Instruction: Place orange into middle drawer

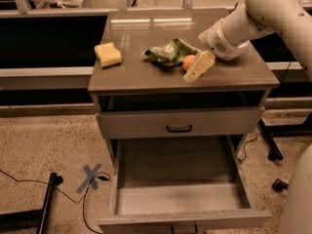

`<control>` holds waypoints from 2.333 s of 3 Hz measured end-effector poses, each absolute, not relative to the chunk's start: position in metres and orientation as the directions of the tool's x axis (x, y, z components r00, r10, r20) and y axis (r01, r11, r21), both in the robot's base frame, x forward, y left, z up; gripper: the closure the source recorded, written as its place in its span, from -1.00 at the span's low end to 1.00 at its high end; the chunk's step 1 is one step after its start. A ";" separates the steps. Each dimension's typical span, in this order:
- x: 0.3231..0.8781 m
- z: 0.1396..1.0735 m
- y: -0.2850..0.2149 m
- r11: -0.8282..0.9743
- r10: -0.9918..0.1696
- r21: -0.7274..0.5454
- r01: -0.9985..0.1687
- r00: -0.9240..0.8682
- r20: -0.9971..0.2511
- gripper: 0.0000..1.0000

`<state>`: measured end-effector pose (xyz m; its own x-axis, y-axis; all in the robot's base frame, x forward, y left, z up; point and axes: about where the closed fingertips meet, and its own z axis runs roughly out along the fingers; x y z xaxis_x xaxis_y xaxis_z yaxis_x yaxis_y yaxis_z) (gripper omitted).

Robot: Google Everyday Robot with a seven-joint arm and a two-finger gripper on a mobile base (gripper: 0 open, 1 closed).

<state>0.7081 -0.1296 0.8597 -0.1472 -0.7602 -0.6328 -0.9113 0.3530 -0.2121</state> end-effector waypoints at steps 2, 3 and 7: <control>0.709 0.863 -0.130 0.370 -0.738 -0.217 -0.903 -0.144 -0.660 -0.72; 0.708 0.874 -0.133 0.394 -0.704 -0.227 -0.891 -0.134 -0.698 -0.64; 0.708 0.861 -0.135 0.390 -0.710 -0.210 -0.897 -0.148 -0.689 -0.40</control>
Offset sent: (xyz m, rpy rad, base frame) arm 0.0002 -0.0061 0.0166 0.0784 -0.0575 -0.0353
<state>0.7079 -0.1347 0.8609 -0.1479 -0.7097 -0.6888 -0.8966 0.3902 -0.2096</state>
